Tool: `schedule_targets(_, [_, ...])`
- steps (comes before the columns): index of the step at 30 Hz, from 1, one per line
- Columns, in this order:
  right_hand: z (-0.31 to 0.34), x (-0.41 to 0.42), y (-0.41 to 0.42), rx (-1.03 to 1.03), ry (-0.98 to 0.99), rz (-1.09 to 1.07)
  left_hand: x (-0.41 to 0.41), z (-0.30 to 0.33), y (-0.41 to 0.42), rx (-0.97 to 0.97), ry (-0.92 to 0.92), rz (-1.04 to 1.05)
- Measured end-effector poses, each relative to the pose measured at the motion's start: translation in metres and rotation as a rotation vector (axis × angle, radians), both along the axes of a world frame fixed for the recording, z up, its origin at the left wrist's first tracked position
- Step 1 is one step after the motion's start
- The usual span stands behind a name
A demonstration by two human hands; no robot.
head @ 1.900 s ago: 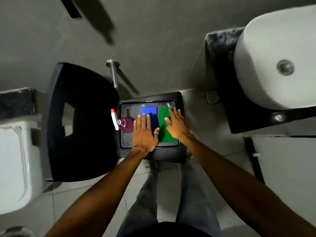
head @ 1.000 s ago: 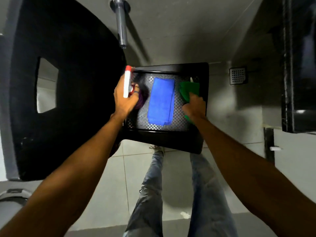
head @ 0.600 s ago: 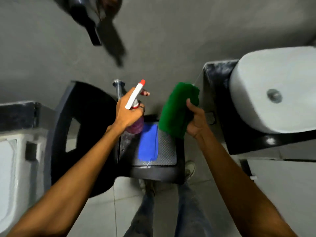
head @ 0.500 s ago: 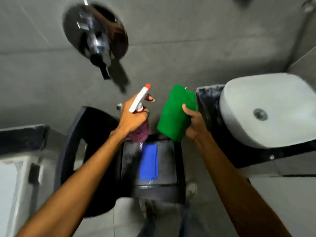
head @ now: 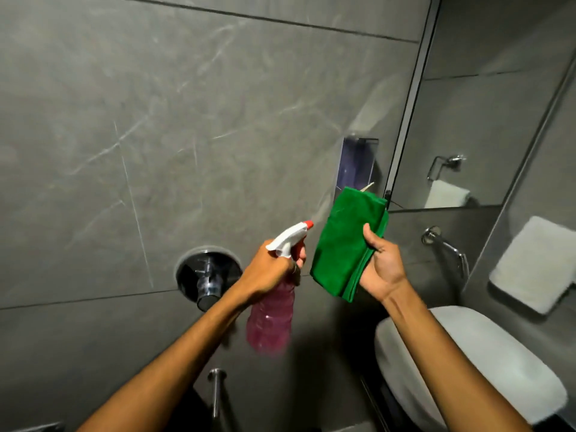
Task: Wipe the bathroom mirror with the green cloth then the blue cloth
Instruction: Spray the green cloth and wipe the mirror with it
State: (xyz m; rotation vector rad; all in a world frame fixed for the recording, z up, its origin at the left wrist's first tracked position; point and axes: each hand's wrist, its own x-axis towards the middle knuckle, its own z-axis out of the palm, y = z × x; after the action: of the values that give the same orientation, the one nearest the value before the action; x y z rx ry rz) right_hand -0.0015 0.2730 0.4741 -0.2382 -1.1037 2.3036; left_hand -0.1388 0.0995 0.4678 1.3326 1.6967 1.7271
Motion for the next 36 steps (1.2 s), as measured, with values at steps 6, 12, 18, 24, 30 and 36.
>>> schedule_targets(6, [0.021,0.011,0.02,0.01,0.021,-0.071,0.021,0.01,-0.007,-0.05,-0.018,-0.021])
schedule_targets(12, [0.01,0.02,0.027,-0.006,0.002,-0.077,0.033,-0.021,-0.02,-0.248,0.002,-0.068])
schedule_targets(18, [0.004,0.018,0.029,-0.008,-0.009,-0.072,0.029,-0.019,-0.019,-0.132,-0.105,-0.038])
schedule_targets(24, [-0.003,0.016,0.028,0.005,-0.016,-0.073,0.033,-0.027,-0.015,-0.078,-0.132,-0.027])
schedule_targets(30, [-0.031,0.015,0.023,-0.06,-0.111,-0.065,0.032,-0.071,-0.025,-0.223,-0.111,-0.07])
schedule_targets(36, [-0.105,0.009,-0.002,-0.218,-0.245,-0.023,0.027,-0.191,-0.064,-0.437,-0.293,-0.056])
